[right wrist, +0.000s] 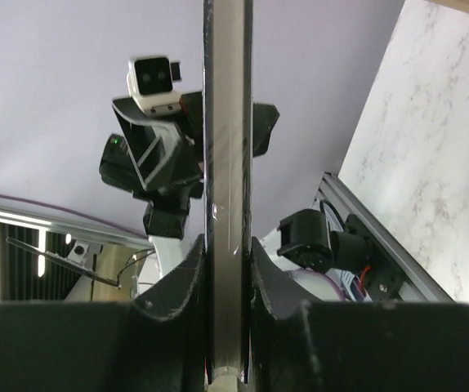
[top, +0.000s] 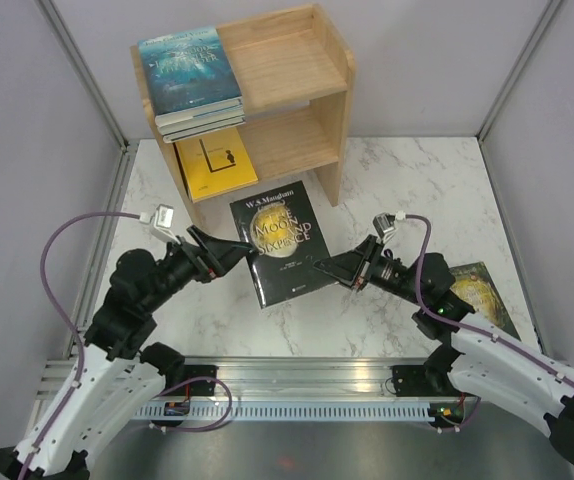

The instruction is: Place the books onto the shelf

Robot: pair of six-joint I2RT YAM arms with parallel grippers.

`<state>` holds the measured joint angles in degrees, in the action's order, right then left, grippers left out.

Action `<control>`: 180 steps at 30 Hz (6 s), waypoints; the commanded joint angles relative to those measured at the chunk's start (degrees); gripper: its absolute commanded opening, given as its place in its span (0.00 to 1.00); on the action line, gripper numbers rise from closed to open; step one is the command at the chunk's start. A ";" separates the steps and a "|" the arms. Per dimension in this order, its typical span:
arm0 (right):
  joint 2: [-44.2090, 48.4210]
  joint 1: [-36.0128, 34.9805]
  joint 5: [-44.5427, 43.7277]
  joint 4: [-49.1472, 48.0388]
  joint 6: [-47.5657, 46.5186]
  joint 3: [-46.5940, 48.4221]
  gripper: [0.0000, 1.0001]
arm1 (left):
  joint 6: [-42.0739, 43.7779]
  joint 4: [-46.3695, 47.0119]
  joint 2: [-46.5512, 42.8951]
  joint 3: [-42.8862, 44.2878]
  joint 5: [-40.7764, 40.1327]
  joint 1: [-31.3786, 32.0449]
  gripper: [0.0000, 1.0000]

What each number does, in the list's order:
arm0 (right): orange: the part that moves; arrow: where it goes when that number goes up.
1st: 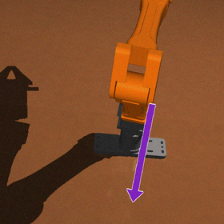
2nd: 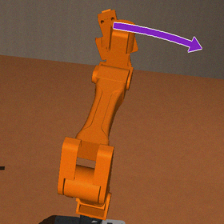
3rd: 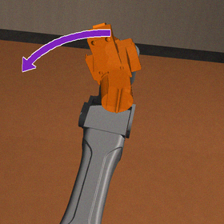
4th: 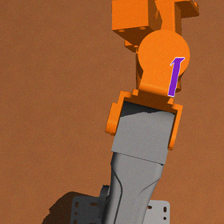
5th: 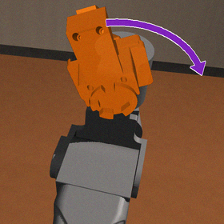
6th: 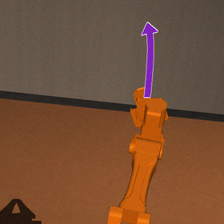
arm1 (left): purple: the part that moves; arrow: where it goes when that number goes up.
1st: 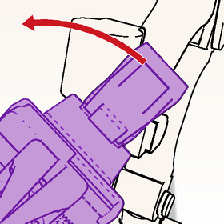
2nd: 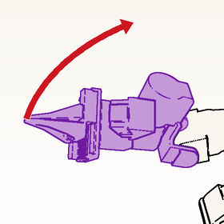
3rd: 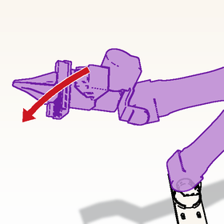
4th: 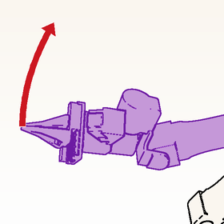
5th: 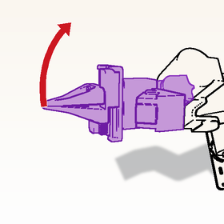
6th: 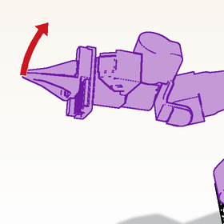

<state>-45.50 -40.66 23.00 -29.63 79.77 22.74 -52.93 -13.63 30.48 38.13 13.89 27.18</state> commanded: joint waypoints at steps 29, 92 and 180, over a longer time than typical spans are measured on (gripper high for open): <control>-60.66 4.63 3.89 3.53 0.82 68.74 0.00 | 14.17 -35.59 -15.72 8.63 -16.27 0.24 1.00; -69.81 2.70 -10.52 44.57 -20.53 88.17 0.27 | 15.40 -33.66 -16.77 7.66 -14.15 0.24 1.00; -33.08 87.60 -17.66 41.23 -39.87 4.16 0.98 | 20.67 -30.23 -12.90 6.96 -0.35 0.33 1.00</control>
<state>-75.75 47.48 -4.43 9.34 36.77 32.14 -34.89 -46.11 17.37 45.23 12.19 27.44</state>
